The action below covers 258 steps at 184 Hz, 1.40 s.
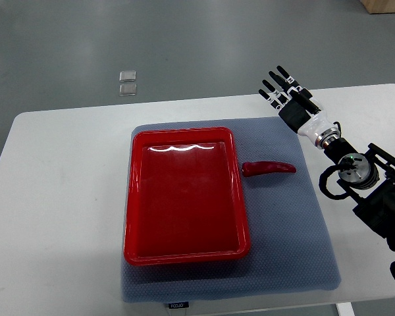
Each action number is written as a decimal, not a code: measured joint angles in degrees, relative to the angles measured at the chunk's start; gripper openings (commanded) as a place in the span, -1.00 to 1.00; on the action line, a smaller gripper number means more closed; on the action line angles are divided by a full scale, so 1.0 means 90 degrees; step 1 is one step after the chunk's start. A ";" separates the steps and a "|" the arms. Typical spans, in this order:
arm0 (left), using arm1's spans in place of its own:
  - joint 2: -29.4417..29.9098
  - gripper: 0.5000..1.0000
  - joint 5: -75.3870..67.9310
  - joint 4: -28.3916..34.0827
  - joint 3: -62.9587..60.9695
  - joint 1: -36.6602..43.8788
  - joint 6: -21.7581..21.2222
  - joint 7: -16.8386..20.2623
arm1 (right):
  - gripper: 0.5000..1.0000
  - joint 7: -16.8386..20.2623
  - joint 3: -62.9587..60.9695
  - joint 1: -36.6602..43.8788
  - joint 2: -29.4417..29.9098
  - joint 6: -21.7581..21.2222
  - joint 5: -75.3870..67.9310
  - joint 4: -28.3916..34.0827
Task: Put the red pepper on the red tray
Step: 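Reach the right hand down toward the red chili pepper beside the tray, then close the right hand's fingers around the red chili pepper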
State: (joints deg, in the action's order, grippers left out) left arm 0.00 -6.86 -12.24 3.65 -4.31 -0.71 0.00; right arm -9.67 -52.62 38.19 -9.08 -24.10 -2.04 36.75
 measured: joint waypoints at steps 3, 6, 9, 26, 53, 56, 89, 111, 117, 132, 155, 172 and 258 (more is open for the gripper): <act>0.0000 1.00 0.0000 0.0000 0.0001 0.0000 0.0000 0.0000 | 0.65 0.0000 0.0000 0.0004 0.0000 0.0001 0.0000 0.0000; 0.0000 1.00 0.0000 0.0001 0.0001 0.0000 0.0000 0.0000 | 0.65 0.0000 0.0000 0.0007 0.0000 0.0001 0.0000 0.0000; 0.0000 1.00 0.0000 0.0001 0.0002 0.0000 0.0000 0.0000 | 0.65 0.0000 0.0000 0.0011 0.0000 0.0001 0.0001 0.0000; 0.0000 1.00 -0.0003 0.0002 -0.0009 0.0000 0.0000 0.0000 | 0.65 0.0008 0.0003 0.0034 -0.0008 0.0001 0.0012 0.0001; 0.0000 1.00 -0.0003 -0.0004 -0.0011 0.0000 0.0000 0.0000 | 0.65 0.0018 0.0050 0.0098 -0.0053 -0.0008 0.0146 0.0001; 0.0000 1.00 -0.0003 -0.0006 -0.0013 0.0000 0.0000 0.0000 | 0.65 0.0019 0.0061 0.0107 -0.0062 -0.0010 0.0175 0.0001; 0.0000 1.00 -0.0010 -0.0005 -0.0016 0.0000 0.0000 0.0000 | 0.65 0.0030 0.0217 0.0222 -0.0112 -0.0153 0.0801 0.0008; 0.0000 1.00 -0.0010 0.0002 -0.0007 0.0000 0.0000 0.0000 | 0.65 0.0086 0.0441 0.0429 -0.0247 -0.0346 0.1840 0.0049; 0.0000 1.00 -0.0010 0.0003 -0.0006 0.0000 0.0000 0.0000 | 0.65 0.0097 0.0521 0.0508 -0.0325 -0.0384 0.2176 0.0062; 0.0000 1.00 -0.0010 0.0003 -0.0010 0.0000 0.0000 0.0000 | 0.65 0.0103 0.0837 0.0705 -0.0677 -0.0422 0.3517 0.0295; 0.0000 1.00 -0.0010 -0.0004 -0.0032 0.0001 0.0000 0.0000 | 0.64 0.0094 0.1306 0.0909 -0.1383 -0.0428 0.5808 0.1062; 0.0000 1.00 -0.0010 -0.0006 -0.0033 0.0001 0.0000 0.0000 | 0.64 0.0067 0.1547 0.0904 -0.1783 -0.0336 0.7195 0.1694; 0.0000 1.00 -0.0010 0.0015 -0.0014 0.0000 0.0000 0.0000 | 0.61 0.0040 0.2411 0.0094 -0.1951 0.1905 0.9056 0.2333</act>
State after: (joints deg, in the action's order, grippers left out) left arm 0.00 -6.95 -12.11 3.52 -4.31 -0.70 0.00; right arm -9.31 -30.92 39.03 -26.64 -6.95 79.46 57.75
